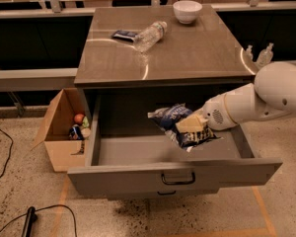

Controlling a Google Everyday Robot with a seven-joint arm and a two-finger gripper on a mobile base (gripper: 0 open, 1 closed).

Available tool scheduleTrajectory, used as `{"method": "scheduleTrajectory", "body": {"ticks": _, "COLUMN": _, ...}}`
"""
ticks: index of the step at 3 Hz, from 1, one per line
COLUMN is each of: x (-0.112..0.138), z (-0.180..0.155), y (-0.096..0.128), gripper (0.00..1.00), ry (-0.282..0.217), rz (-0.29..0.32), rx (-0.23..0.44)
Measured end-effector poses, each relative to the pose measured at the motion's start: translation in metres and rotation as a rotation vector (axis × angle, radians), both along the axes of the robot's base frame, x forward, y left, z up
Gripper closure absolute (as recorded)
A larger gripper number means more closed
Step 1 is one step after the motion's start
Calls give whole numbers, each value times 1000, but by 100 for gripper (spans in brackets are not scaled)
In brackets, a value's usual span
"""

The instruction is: Place blue chip bag into top drawer

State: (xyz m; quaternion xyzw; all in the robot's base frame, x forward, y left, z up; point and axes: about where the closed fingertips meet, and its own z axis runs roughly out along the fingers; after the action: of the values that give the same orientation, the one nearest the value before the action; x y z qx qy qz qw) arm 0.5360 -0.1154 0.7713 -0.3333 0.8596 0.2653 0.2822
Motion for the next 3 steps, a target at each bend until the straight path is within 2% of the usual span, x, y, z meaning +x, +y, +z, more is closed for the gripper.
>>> {"method": "scheduleTrajectory", "body": {"ticks": 1, "x": 16, "z": -36, "y": 0, "gripper": 100, "ry": -3, "rz": 22, "rx": -31}}
{"method": "scheduleTrajectory", "body": {"ticks": 2, "x": 23, "z": -60, "y": 0, "gripper": 82, "ry": -14, "rz": 8, "rx": -73}}
{"method": "scheduleTrajectory", "body": {"ticks": 3, "x": 29, "z": -75, "y": 2, "gripper": 59, "ry": -24, "rz": -17, "rx": -116}}
